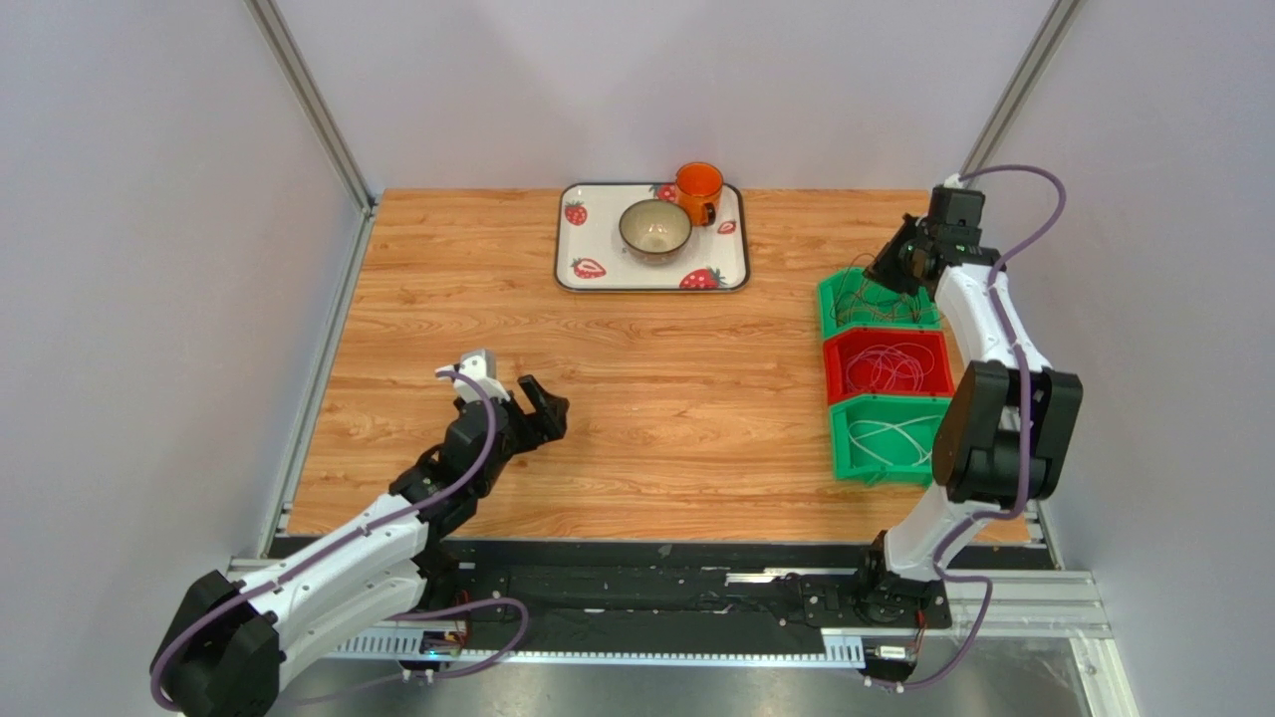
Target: Untangle the cables
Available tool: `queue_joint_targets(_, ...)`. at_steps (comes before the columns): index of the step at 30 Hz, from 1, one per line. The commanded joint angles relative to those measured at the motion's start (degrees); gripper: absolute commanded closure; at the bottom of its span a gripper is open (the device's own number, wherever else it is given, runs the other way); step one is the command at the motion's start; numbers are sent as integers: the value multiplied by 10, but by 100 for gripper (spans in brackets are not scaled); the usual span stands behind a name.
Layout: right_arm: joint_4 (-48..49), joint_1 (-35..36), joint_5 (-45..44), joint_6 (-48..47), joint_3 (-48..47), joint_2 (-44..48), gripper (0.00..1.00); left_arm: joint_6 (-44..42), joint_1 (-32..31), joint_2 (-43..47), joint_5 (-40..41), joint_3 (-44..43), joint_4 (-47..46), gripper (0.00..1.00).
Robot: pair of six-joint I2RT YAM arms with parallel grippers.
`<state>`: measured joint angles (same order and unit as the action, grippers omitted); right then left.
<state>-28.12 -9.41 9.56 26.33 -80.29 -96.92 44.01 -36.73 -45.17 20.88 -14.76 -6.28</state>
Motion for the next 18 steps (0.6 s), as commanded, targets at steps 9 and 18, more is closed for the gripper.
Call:
queue_joint_targets(9,15,1,-5,9,-104,-153,100,-9,0,2,-2,-17,-22,11)
queue_joint_targets(18,-11,-3,-5,-17,-176,-224,100,-11,0,2,-2,-18,-22,11)
